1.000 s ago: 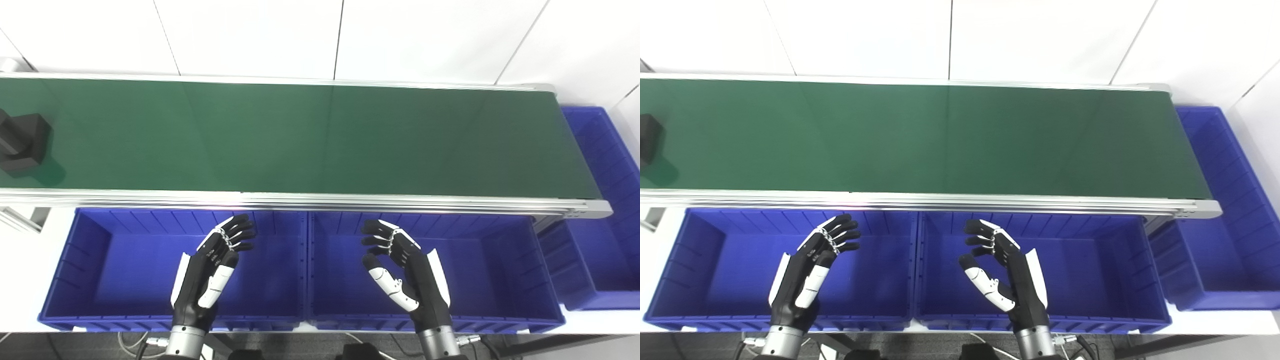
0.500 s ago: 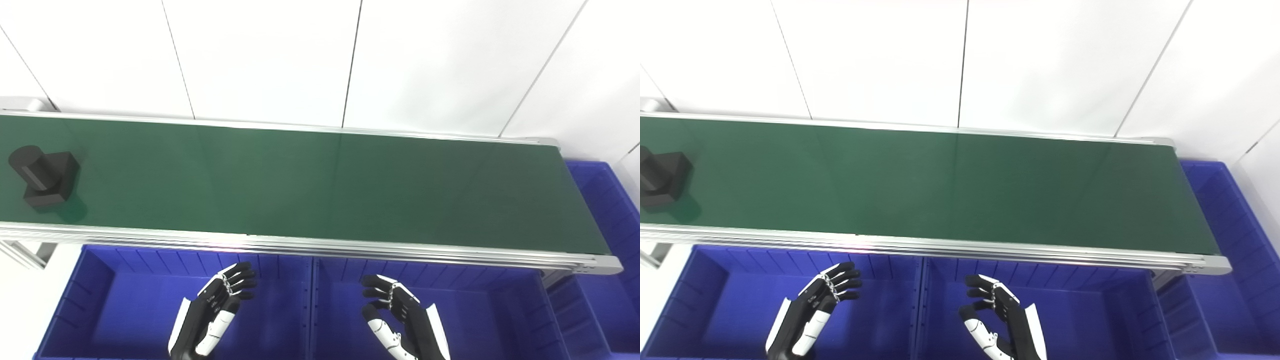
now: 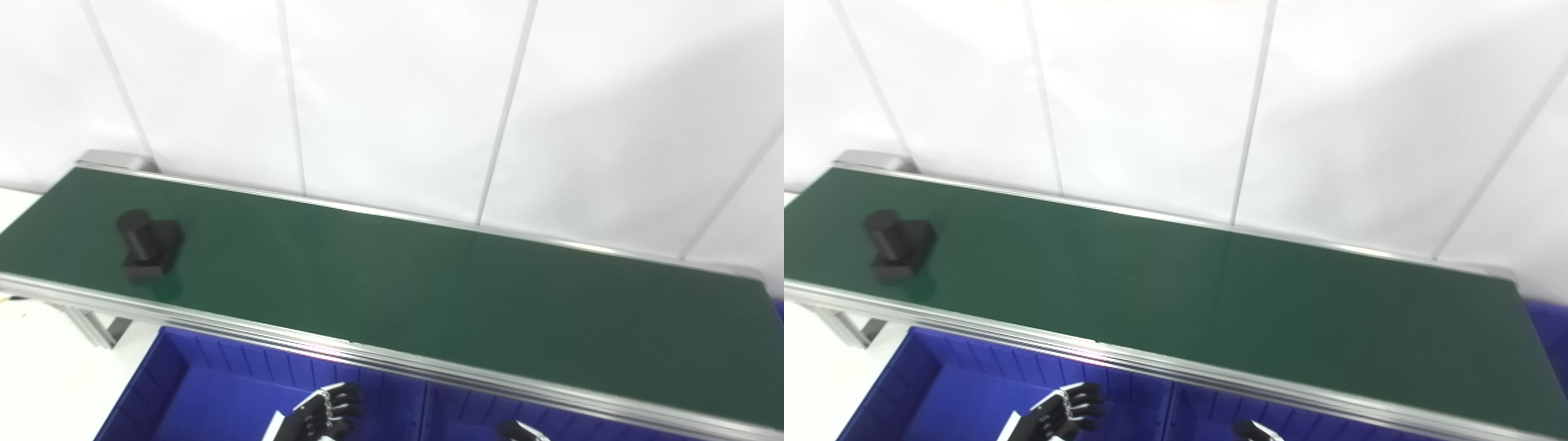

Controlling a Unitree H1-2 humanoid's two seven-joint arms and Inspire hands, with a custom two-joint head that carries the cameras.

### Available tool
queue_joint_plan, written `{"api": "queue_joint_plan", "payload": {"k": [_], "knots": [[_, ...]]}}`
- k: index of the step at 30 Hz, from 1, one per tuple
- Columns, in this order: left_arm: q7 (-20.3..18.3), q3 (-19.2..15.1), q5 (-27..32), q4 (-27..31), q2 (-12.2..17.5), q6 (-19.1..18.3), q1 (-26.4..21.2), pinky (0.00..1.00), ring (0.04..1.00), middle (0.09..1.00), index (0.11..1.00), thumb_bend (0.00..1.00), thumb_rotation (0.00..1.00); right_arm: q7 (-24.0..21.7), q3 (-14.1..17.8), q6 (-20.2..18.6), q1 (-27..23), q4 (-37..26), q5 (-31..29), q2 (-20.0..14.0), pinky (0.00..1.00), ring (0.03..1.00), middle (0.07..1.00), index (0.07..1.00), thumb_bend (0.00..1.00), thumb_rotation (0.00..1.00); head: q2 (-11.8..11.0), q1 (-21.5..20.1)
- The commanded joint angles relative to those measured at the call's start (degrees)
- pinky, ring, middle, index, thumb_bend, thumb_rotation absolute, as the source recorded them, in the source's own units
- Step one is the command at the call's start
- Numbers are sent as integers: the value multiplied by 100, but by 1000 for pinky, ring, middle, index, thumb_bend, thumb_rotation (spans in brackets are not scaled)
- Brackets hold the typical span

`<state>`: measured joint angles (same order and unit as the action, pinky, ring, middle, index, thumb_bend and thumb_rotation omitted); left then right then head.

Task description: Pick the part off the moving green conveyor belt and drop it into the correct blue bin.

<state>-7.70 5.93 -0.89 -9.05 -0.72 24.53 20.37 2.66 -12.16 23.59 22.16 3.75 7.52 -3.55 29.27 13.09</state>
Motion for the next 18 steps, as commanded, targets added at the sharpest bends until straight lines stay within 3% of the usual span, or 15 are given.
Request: {"api": "queue_joint_plan", "payload": {"k": [1,11,18], "knots": [[161,106,-115,36,-65,240,-83,628,689,730,749,718,706,-17,4,333,-49,-88,-147,-45,605,702,747,723,368,647,-54,178],[574,469,-249,-146,-81,240,-220,605,674,716,728,731,622,-144,92,332,-86,-71,-452,-244,638,721,762,749,300,632,-156,668],[1011,794,-465,-217,-56,240,-285,602,674,715,726,731,654,-276,237,332,-91,-150,-595,-328,625,715,759,762,272,631,-144,865]]}}
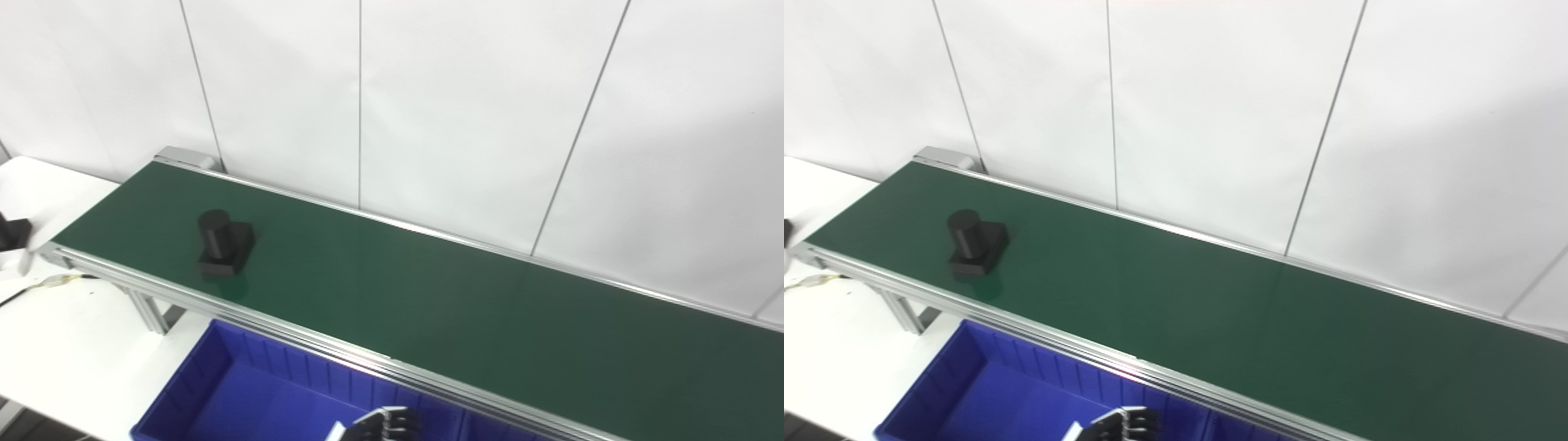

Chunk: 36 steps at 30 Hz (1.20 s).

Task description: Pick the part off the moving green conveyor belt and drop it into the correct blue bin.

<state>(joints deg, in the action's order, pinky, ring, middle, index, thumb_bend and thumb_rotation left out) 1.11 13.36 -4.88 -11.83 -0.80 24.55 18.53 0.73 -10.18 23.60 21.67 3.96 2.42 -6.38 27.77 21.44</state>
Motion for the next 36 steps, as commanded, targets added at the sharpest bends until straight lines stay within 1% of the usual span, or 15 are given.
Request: {"api": "queue_joint_plan", "payload": {"k": [1,8,13,15,19,20,21,22,23,24,26,29,30,33,36], "knots": [[177,90,-67,47,-41,237,-115,601,672,713,725,729,647,-112,55,331,-42,-194,-106,-52,623,716,759,764,271,637,6,30],[379,264,-21,-44,-63,237,-180,596,668,710,722,744,630,-283,131,326,-15,-420,-218,-79,617,715,749,762,291,671,19,71],[489,362,-84,-52,-41,237,-196,598,671,713,725,737,637,-348,158,326,16,-652,-186,-93,594,693,734,748,265,675,44,88],[521,413,-103,-55,-35,237,-205,602,673,715,725,731,628,-343,188,319,44,-777,-145,-104,593,691,733,744,262,676,60,136],[651,546,-205,-73,-31,237,-237,605,674,717,726,723,622,-345,287,264,93,-1076,-51,-184,575,679,730,747,249,657,58,374],[686,574,-220,-73,-31,237,-243,605,674,717,724,715,611,-326,328,257,105,-1148,14,-203,570,676,730,751,242,617,67,417],[714,596,-228,-74,-28,237,-249,602,671,715,722,709,598,-314,358,251,113,-1197,63,-211,559,670,728,751,226,539,67,417],[752,624,-244,-82,-38,237,-259,600,670,714,721,708,587,-324,414,241,111,-1259,86,-274,554,669,730,757,220,443,66,652],[784,647,-254,-88,-43,237,-268,600,669,713,720,709,582,-337,454,234,108,-1294,98,-316,553,670,731,761,219,389,66,652],[821,674,-258,-111,-61,237,-283,599,669,713,719,710,578,-333,533,246,90,-1313,120,-386,552,671,732,764,218,339,29,869],[871,727,-236,-172,-92,237,-320,595,666,710,716,731,564,-319,670,289,46,-1304,118,-501,535,662,724,754,260,324,-15,1090],[948,794,-229,-236,-106,237,-363,592,664,711,716,744,546,-359,804,300,30,-1406,20,-615,542,660,724,745,295,324,-27,1129],[975,809,-233,-242,-107,237,-368,593,663,711,716,739,528,-369,828,296,31,-1457,-7,-635,549,662,726,747,299,306,-27,1129],[1053,860,-241,-246,-92,237,-379,594,664,710,716,732,521,-393,889,211,24,-1624,-77,-695,566,673,735,758,308,293,-4,969],[1044,877,-196,-246,-59,237,-377,597,666,712,720,737,528,-379,961,50,8,-1853,2,-695,575,675,743,765,307,284,8,851]]}}
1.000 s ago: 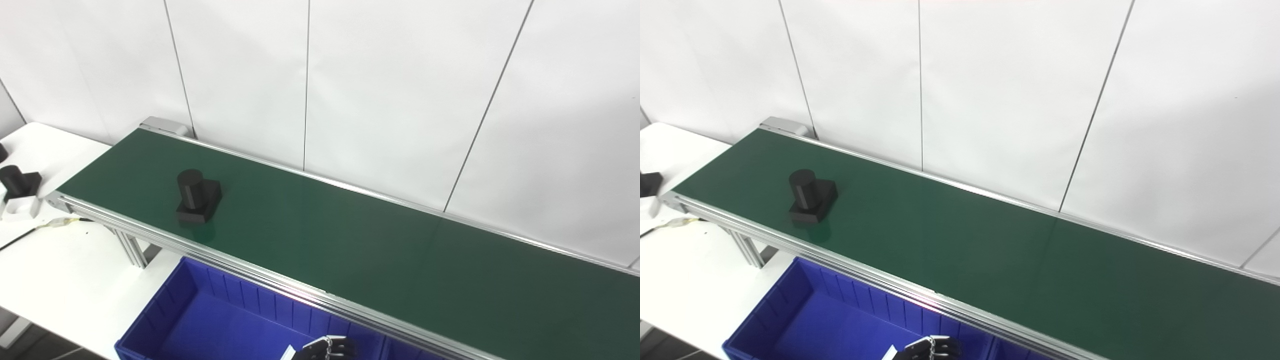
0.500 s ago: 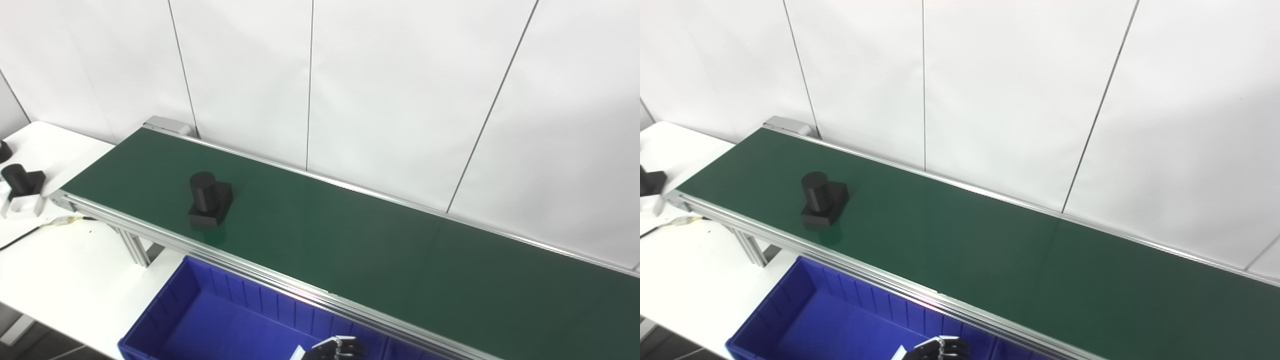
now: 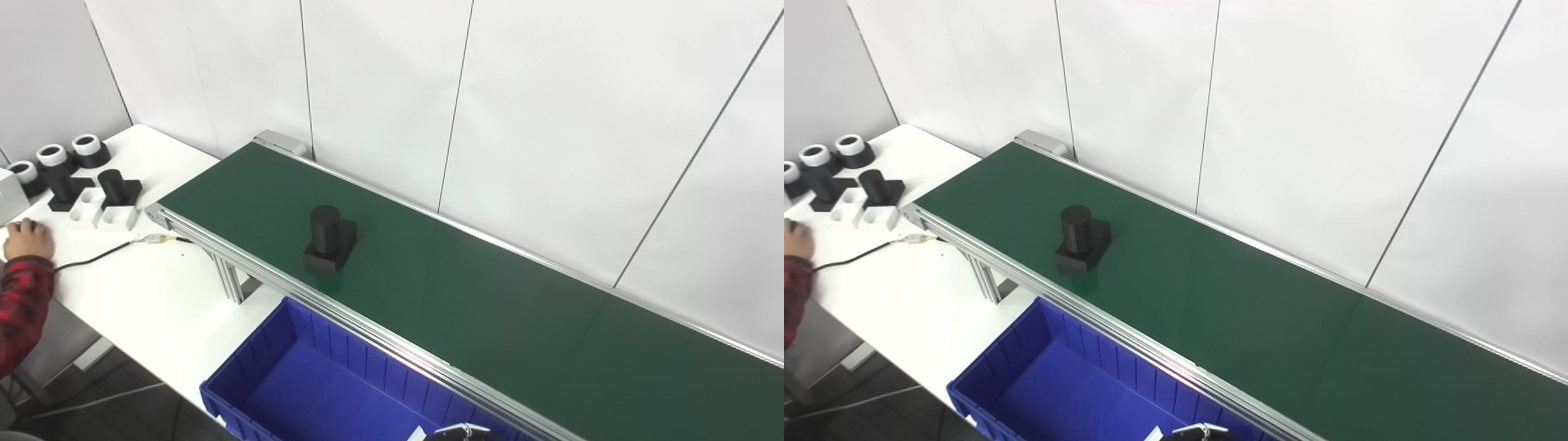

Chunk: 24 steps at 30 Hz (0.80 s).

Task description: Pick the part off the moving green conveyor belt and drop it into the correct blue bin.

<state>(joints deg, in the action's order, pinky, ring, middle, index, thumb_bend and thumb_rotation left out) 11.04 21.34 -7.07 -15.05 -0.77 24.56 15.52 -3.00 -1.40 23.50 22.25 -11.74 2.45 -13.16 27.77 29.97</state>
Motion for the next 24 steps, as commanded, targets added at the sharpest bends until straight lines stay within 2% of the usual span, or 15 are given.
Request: {"api": "queue_joint_plan", "payload": {"k": [1,6,7,8,9,11,12,14,16,20,24], "knots": [[53,82,30,85,-47,236,-75,593,662,710,719,740,526,-4,105,0,-59,-367,31,-13,587,679,747,768,306,284,17,-104],[56,86,57,122,10,236,-53,586,656,707,719,753,542,2,165,-337,-143,-800,166,61,600,695,757,772,295,255,16,-296],[33,75,88,125,24,236,-42,586,656,707,719,757,546,19,172,-411,-169,-890,243,98,600,698,758,771,291,242,-22,-485],[17,68,112,127,34,236,-34,586,656,706,719,756,546,29,177,-459,-184,-946,298,125,602,700,758,770,288,235,-22,-485],[-2,57,136,147,62,236,-15,587,657,706,718,755,547,38,172,-538,-206,-1027,386,172,606,704,759,771,284,229,-39,-734],[-13,38,157,190,104,236,20,587,658,706,717,755,556,45,178,-792,-270,-1222,635,264,623,718,768,781,272,230,-46,-859],[-26,22,172,212,130,236,32,587,658,705,717,753,566,41,169,-926,-306,-1311,747,317,632,726,774,789,266,240,-64,-1053],[-59,-4,206,232,162,236,49,587,659,705,718,747,572,26,146,-1164,-405,-1438,865,399,640,734,779,794,264,265,-79,-1189],[-94,-25,232,247,195,236,64,593,664,706,721,732,589,5,116,-1373,-547,-1540,944,478,614,725,775,795,291,340,-93,-1332],[-191,-68,300,284,249,236,87,599,666,708,726,716,606,-12,51,-1615,-810,-1672,1230,579,608,735,779,800,336,404,-104,-1518],[-225,-107,328,289,267,236,101,595,668,708,729,721,630,-73,-36,-1865,-1119,-1805,1479,645,595,727,776,800,359,419,-117,-1619]]}}
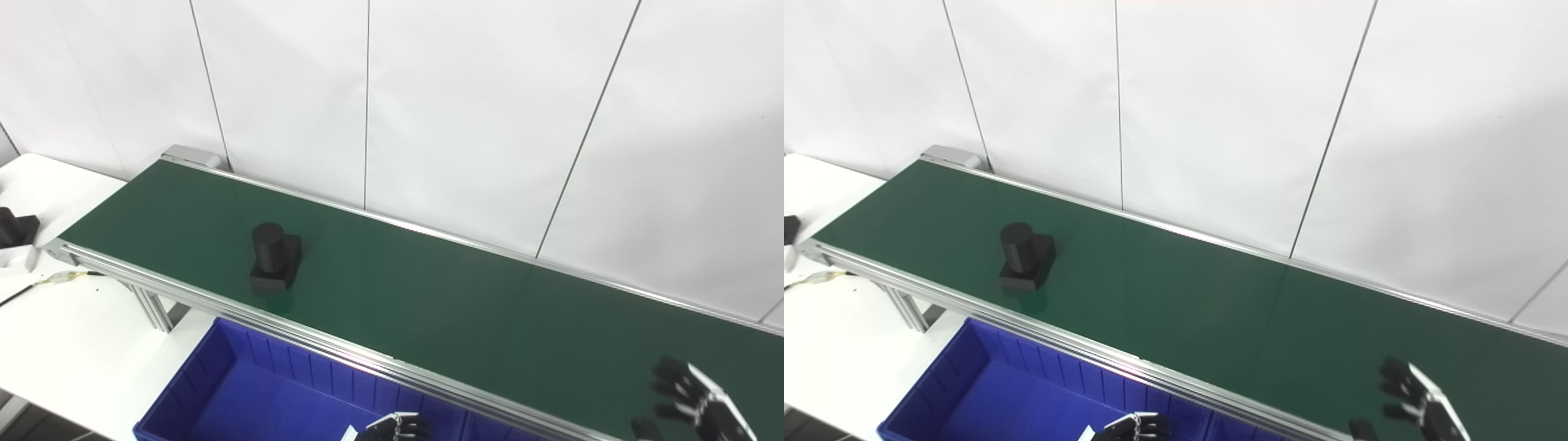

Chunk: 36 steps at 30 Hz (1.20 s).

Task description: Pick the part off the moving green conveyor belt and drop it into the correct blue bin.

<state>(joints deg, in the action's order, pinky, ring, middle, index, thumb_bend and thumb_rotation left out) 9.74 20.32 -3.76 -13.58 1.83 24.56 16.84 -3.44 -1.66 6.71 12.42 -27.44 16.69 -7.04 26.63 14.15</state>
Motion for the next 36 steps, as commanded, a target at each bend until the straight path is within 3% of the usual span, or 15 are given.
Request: {"api": "queue_joint_plan", "payload": {"k": [1,9,13,18,22,31,36], "knots": [[-89,-9,-9,143,9,236,-29,593,667,708,729,715,634,-50,-24,-267,-183,-266,95,46,598,730,776,791,380,443,-2,-37],[-175,-46,51,147,47,236,-37,592,670,711,733,692,633,-356,-197,-1111,-650,-520,482,89,621,729,766,771,430,421,-6,-158],[-263,-117,106,91,10,236,-65,590,668,708,729,680,607,-595,-305,-1469,-968,-596,597,24,644,761,790,781,454,350,-27,-231],[-328,-191,84,52,-2,236,-92,590,671,711,732,684,616,-946,-485,-1879,-1476,-588,769,-91,649,793,830,819,513,361,-35,-294],[-364,-232,86,29,-4,236,-109,589,671,711,734,679,622,-1119,-634,-2086,-1861,-475,795,-98,667,803,839,827,562,271,-40,-352],[-386,-270,64,-25,-5,236,-154,589,669,712,739,670,634,-1345,-1015,-2135,-2464,13,924,-138,695,820,860,843,606,161,-36,-453],[-425,-300,102,-55,-36,236,-177,591,669,710,739,669,636,-1309,-1083,-2006,-2676,436,843,-97,729,839,871,855,616,164,-22,-538]]}}
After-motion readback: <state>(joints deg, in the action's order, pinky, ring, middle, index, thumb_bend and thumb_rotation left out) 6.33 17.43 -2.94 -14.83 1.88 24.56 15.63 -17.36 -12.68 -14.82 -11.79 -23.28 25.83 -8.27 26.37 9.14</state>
